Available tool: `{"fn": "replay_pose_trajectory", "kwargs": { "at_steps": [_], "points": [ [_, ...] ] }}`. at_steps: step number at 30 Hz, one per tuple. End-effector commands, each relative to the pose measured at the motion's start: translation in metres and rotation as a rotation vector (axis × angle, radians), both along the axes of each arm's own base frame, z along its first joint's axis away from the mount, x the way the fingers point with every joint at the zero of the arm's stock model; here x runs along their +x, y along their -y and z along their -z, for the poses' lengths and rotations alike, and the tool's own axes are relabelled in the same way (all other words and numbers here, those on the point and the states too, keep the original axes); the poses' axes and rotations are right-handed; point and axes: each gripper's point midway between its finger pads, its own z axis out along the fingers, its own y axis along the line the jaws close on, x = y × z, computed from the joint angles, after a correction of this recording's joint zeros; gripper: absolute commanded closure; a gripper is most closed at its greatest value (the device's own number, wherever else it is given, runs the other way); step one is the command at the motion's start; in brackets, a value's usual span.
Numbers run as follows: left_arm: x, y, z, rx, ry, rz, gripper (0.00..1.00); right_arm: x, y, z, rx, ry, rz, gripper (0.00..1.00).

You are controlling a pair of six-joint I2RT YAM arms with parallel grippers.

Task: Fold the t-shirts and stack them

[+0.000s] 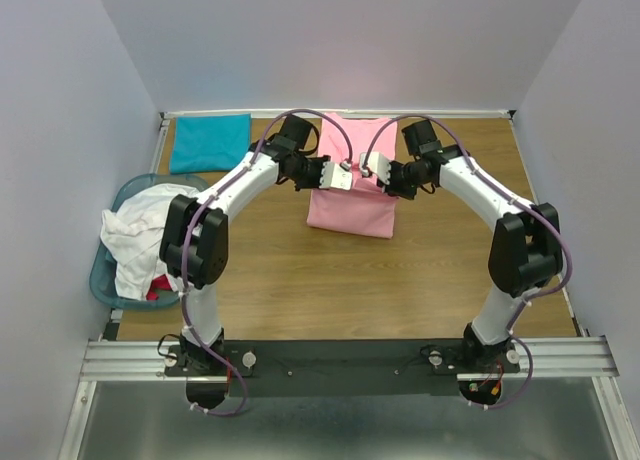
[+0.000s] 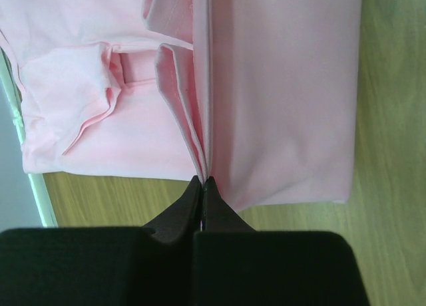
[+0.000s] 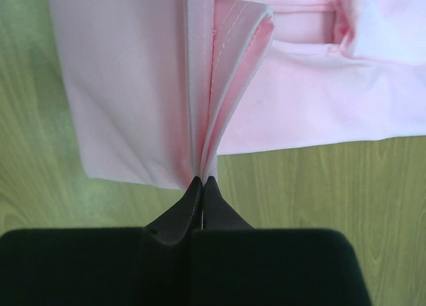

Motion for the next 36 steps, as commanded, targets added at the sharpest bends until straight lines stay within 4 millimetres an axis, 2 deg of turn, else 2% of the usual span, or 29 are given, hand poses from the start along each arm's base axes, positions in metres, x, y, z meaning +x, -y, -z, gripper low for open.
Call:
{"fn": "replay_pose_trajectory", "kwargs": {
  "at_steps": [1, 2, 6, 7, 12, 19, 28, 36],
  "points": [
    [0.018, -0.010, 0.001, 0.026, 0.007, -0.011, 1.00, 0.013, 0.004, 0.004, -0.019, -0.024, -0.027, 1.00],
    [0.023, -0.012, 0.001, 0.025, 0.012, -0.017, 1.00, 0.020, 0.002, -0.001, -0.014, -0.008, -0.028, 0.99],
    [0.040, -0.013, 0.002, 0.027, 0.021, -0.028, 1.00, 0.033, 0.002, 0.008, -0.024, -0.018, -0.033, 1.00],
    [0.045, -0.014, 0.002, 0.026, 0.029, -0.034, 1.00, 0.039, 0.000, 0.004, -0.020, -0.004, -0.035, 0.99],
    [0.066, -0.011, 0.011, 0.025, 0.040, -0.044, 1.00, 0.057, 0.004, 0.022, -0.036, -0.020, -0.030, 0.99],
    [0.093, -0.009, 0.022, 0.004, 0.067, -0.072, 1.00, 0.078, 0.007, 0.034, -0.039, -0.022, -0.022, 1.00],
    [0.108, -0.010, 0.024, 0.007, 0.088, -0.074, 1.00, 0.098, 0.006, 0.034, -0.037, 0.004, -0.030, 0.99],
    [0.125, -0.017, 0.037, 0.010, 0.102, -0.110, 0.99, 0.107, 0.006, 0.055, -0.051, -0.021, -0.024, 0.99]
  ]
}}
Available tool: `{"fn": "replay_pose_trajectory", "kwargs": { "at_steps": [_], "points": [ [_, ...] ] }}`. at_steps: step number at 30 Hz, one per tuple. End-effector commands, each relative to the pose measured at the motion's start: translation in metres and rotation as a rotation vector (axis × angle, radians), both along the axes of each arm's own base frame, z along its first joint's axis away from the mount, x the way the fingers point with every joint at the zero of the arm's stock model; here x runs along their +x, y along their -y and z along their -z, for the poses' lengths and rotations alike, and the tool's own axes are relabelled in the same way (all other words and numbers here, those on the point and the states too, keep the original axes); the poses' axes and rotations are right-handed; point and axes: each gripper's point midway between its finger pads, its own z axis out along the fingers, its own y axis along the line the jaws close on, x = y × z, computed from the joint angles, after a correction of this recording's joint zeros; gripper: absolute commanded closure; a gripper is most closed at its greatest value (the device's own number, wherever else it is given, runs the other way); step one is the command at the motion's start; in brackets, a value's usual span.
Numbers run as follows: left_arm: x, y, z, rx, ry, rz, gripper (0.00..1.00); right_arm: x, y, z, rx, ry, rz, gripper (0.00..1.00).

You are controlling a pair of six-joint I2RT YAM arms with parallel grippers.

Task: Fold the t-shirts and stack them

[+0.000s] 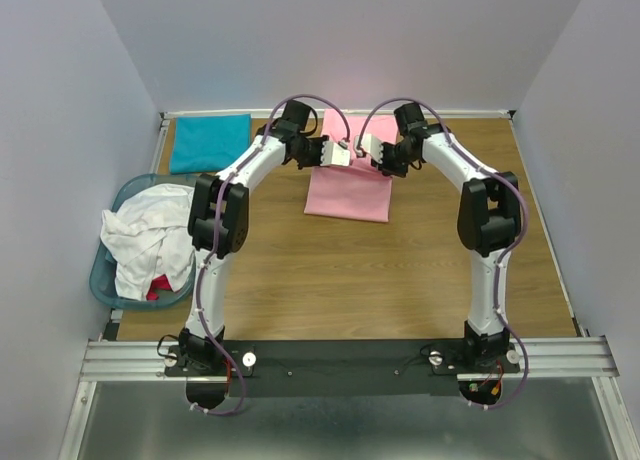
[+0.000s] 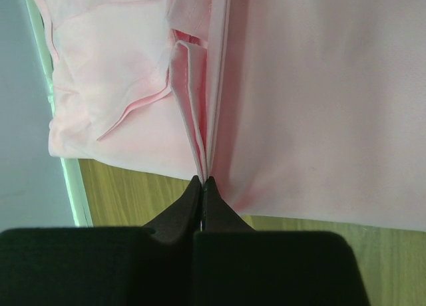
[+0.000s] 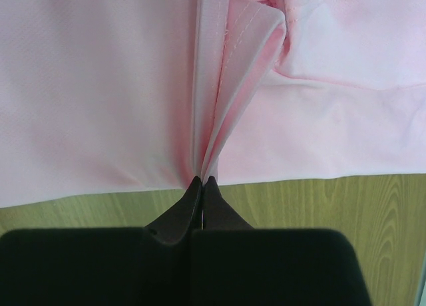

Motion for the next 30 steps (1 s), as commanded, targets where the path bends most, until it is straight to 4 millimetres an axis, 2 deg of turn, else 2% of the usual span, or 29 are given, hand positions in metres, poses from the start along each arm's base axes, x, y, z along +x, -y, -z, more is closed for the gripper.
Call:
{"fn": "replay_pose_trajectory", "kwargs": {
  "at_steps": [1, 3, 5, 6, 7, 8, 9, 10, 12, 13, 14, 15, 16, 18, 21, 23, 24, 28, 30],
  "points": [
    [0.021, -0.016, 0.010, 0.020, 0.033, -0.055, 0.98, 0.005, 0.009, 0.018, -0.028, -0.035, 0.006, 0.98],
    [0.026, -0.012, 0.008, -0.004, 0.056, -0.065, 0.91, 0.011, 0.009, 0.018, -0.032, -0.027, 0.022, 0.96],
    [0.033, -0.007, 0.003, -0.030, 0.081, -0.063, 0.90, 0.016, 0.010, 0.018, -0.033, -0.028, 0.050, 0.95],
    [0.036, -0.004, 0.001, -0.045, 0.081, -0.072, 0.89, 0.022, 0.010, 0.011, -0.026, -0.010, 0.057, 0.93],
    [0.040, -0.002, -0.002, -0.061, 0.082, -0.083, 0.85, 0.025, 0.011, 0.008, -0.024, -0.002, 0.066, 0.90],
    [0.048, 0.002, -0.005, -0.078, 0.088, -0.094, 0.82, 0.028, 0.011, 0.005, -0.017, 0.002, 0.081, 0.81],
    [0.051, 0.001, -0.004, -0.077, 0.090, -0.101, 0.78, 0.031, 0.011, 0.002, -0.016, 0.010, 0.090, 0.77],
    [0.058, 0.000, -0.008, -0.077, 0.109, -0.121, 0.66, 0.038, 0.011, -0.005, -0.011, 0.028, 0.110, 0.76],
    [0.065, -0.001, -0.012, -0.086, 0.122, -0.154, 0.56, 0.045, 0.013, -0.015, -0.004, 0.049, 0.140, 0.60],
    [0.068, -0.003, -0.016, -0.097, 0.126, -0.176, 0.41, 0.055, 0.014, -0.030, 0.015, 0.082, 0.166, 0.52],
    [0.068, -0.006, -0.023, -0.110, 0.130, -0.190, 0.34, 0.058, 0.019, -0.039, 0.036, 0.085, 0.209, 0.44],
    [0.068, -0.009, -0.030, -0.124, 0.136, -0.206, 0.31, 0.062, 0.021, -0.048, 0.048, 0.099, 0.230, 0.42],
    [0.072, -0.015, -0.038, -0.157, 0.141, -0.242, 0.30, 0.064, 0.024, -0.060, 0.076, 0.104, 0.274, 0.42],
    [0.068, -0.025, -0.054, -0.195, 0.134, -0.279, 0.30, 0.061, 0.025, -0.077, 0.115, 0.109, 0.307, 0.42],
    [0.047, -0.031, -0.062, -0.260, 0.018, -0.306, 0.32, 0.043, 0.015, -0.081, 0.205, 0.023, 0.362, 0.43],
    [0.027, -0.030, -0.058, -0.289, -0.090, -0.341, 0.38, 0.026, 0.002, -0.086, 0.305, -0.070, 0.409, 0.44],
    [0.019, -0.029, -0.056, -0.305, -0.133, -0.352, 0.39, 0.017, -0.002, -0.078, 0.324, -0.128, 0.427, 0.44],
    [-0.015, -0.014, -0.045, -0.418, -0.387, -0.412, 0.43, -0.012, -0.026, -0.067, 0.458, -0.353, 0.490, 0.44],
    [-0.032, -0.010, -0.026, -0.450, -0.531, -0.470, 0.42, -0.024, -0.035, -0.059, 0.504, -0.472, 0.548, 0.44]
  ]
}}
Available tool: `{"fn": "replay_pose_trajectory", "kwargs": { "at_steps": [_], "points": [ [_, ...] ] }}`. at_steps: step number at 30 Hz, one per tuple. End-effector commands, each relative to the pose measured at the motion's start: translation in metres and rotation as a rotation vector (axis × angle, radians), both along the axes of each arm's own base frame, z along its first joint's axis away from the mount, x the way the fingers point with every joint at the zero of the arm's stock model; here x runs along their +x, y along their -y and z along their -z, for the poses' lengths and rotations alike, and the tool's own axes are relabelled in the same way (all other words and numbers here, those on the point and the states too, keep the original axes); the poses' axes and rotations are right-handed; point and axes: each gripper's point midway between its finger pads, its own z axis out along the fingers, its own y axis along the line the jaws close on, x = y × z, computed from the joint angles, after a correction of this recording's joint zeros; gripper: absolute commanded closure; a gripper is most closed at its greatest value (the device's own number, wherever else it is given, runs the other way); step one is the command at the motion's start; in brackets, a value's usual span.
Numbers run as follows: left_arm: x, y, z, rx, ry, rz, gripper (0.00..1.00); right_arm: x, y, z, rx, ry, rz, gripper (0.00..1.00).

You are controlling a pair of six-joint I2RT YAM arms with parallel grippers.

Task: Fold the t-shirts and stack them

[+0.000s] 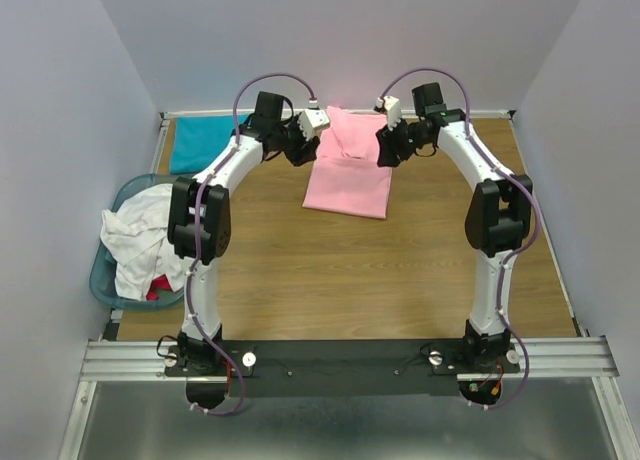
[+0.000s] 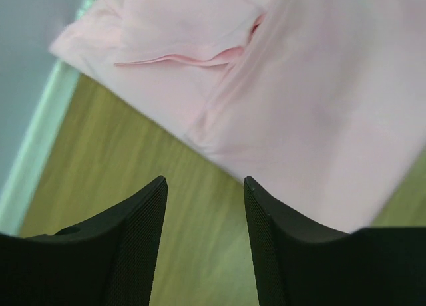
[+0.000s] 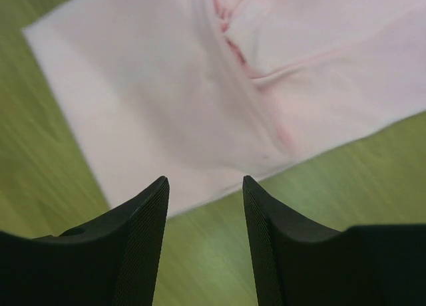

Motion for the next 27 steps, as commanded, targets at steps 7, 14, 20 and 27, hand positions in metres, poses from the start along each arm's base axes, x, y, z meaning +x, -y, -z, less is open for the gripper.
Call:
{"fn": "replay_pose_trajectory", "kwargs": {
  "at_steps": [7, 14, 20, 27],
  "points": [
    [-0.074, 0.028, 0.062, -0.274, -0.536, -0.131, 0.47, -0.063, -0.042, 0.048, 0.320, -0.500, 0.194, 0.47],
    [-0.137, 0.031, 0.114, -0.401, -0.871, -0.239, 0.52, -0.096, -0.033, 0.099, 0.272, -0.651, 0.266, 0.50],
    [-0.188, 0.019, 0.131, -0.436, -0.964, -0.304, 0.56, -0.125, -0.003, 0.118, 0.215, -0.694, 0.323, 0.52],
    [-0.225, 0.022, 0.067, -0.531, -0.860, -0.113, 0.42, -0.169, -0.004, 0.073, 0.301, -0.678, 0.233, 0.48]
  ]
}}
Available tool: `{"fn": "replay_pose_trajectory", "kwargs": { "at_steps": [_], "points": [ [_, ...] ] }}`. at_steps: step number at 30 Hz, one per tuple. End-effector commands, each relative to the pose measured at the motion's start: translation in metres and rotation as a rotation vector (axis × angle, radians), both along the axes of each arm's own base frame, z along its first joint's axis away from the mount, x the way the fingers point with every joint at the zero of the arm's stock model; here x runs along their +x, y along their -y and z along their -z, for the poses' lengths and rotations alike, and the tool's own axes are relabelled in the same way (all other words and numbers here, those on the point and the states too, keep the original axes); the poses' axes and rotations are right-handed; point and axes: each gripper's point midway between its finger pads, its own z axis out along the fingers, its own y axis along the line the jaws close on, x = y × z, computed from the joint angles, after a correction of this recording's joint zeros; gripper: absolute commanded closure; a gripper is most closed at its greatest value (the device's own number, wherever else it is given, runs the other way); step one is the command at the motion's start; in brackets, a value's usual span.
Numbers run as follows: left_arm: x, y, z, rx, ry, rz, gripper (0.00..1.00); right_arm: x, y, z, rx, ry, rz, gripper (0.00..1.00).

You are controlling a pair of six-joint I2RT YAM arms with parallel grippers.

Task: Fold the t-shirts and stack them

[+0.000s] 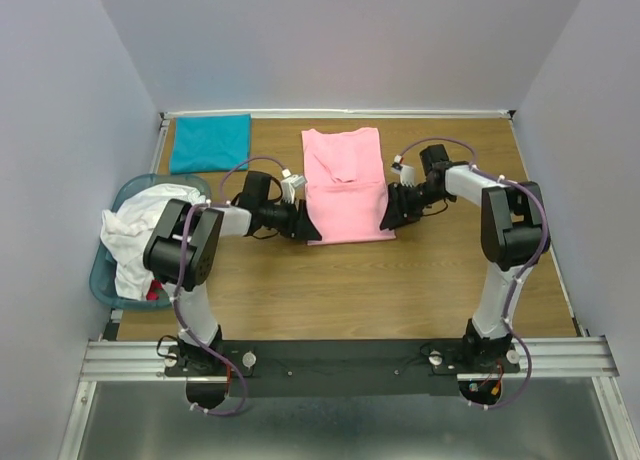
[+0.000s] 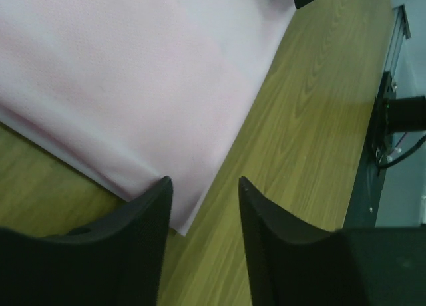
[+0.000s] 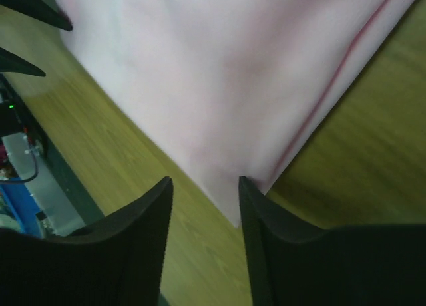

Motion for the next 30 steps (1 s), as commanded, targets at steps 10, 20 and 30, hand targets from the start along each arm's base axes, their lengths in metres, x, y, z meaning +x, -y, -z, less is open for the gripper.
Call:
{"fn": "replay_pose_trajectory", "kwargs": {
  "at_steps": [10, 20, 30],
  "points": [
    [-0.079, 0.060, -0.089, -0.315, 0.037, 0.230, 0.09, -0.044, -0.057, -0.092, 0.394, -0.083, -0.025, 0.00],
    [-0.071, 0.084, -0.052, -0.333, -0.117, 0.253, 0.07, -0.048, -0.079, -0.046, 0.419, -0.285, -0.025, 0.00],
    [-0.061, 0.055, -0.005, -0.299, -0.248, 0.159, 0.07, -0.064, -0.061, 0.005, 0.378, -0.387, 0.020, 0.00]
  ]
}}
